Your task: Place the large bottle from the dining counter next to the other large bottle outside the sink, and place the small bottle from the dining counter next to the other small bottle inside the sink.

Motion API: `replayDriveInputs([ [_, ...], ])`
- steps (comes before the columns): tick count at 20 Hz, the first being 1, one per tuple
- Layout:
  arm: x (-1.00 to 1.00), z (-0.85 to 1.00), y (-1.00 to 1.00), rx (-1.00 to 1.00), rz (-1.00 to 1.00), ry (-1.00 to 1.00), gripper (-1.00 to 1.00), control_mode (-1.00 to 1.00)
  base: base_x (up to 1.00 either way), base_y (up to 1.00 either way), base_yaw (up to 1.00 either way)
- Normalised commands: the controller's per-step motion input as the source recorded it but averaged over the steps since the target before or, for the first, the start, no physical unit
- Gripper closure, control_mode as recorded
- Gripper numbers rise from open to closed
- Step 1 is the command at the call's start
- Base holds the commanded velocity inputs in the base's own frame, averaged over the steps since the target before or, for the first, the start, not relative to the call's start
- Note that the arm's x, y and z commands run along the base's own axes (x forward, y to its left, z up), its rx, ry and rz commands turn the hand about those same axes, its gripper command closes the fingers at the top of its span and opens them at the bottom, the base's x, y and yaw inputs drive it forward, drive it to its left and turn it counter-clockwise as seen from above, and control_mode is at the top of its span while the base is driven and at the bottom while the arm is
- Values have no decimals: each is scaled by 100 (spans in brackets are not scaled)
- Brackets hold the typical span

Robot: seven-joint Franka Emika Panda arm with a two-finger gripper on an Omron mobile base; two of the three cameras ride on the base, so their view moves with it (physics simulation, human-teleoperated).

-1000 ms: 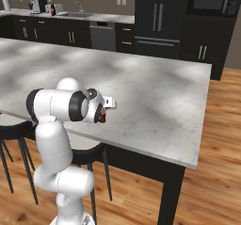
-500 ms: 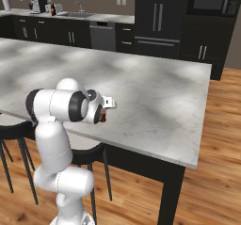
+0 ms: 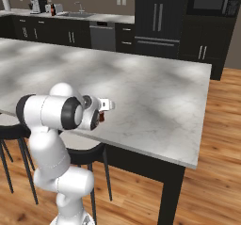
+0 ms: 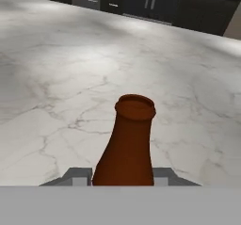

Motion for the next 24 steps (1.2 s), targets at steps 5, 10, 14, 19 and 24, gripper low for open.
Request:
replayDriveInputs([
  [5, -25, 31, 0, 0, 0, -11, 100, -100, 0, 0, 0],
  [10, -13, 16, 0, 3, 0, -7, 100, -100, 0, 0, 0],
  [14, -1, 7, 0, 4, 0, -2, 100, -100, 0, 0, 0],
  [19, 0, 0, 0, 7, 0, 0, 100, -100, 0, 0, 0],
  [24, 0, 0, 0, 0, 0, 0, 100, 100, -28, 0, 0],
])
